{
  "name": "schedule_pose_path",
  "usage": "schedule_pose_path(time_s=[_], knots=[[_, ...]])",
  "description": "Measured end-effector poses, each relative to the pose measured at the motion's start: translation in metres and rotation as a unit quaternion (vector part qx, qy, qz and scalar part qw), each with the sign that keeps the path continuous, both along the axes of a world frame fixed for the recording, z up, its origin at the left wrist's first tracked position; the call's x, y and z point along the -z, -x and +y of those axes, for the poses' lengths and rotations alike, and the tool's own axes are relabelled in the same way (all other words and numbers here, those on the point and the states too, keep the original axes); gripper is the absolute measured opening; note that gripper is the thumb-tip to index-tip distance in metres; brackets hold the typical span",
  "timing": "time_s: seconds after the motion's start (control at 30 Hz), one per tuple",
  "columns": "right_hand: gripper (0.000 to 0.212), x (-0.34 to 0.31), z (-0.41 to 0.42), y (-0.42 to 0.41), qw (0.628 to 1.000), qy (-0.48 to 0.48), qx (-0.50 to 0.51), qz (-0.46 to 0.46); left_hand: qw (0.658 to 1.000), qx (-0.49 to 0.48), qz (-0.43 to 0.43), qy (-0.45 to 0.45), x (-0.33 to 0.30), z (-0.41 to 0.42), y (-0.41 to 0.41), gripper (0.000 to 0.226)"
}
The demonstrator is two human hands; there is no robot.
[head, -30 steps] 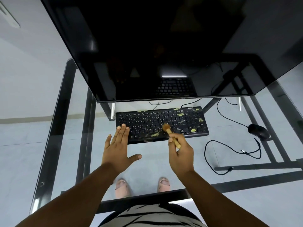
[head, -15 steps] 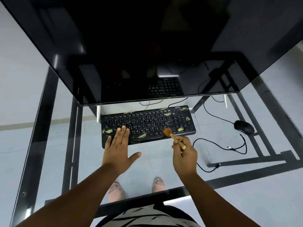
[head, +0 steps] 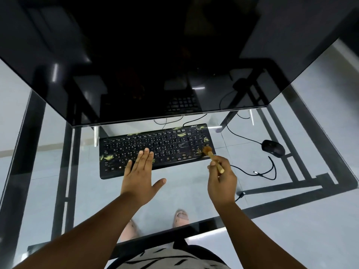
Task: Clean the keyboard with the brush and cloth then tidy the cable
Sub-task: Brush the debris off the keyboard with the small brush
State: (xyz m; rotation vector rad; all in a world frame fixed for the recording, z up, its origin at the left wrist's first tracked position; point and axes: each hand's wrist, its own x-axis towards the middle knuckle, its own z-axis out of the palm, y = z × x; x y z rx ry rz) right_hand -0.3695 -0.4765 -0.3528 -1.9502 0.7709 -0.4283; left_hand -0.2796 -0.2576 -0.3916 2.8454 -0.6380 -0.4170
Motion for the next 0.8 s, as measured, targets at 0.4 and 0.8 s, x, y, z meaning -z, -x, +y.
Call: schedule_pose_path(time_s=[0.4,0.8], knots=[[0.024,0.008,0.0,-0.023,0.989,0.038,-0.142,0.025,1.0,-0.017,-0.008,-0.008,-0.007,-0.022,-0.004,0.095],[0.031,0.004,0.01,-0.052,0.983,0.07,-0.169,0.011,0.999,-0.045,-0.002,-0.01,-0.006,-0.028,-0.007,0.095]])
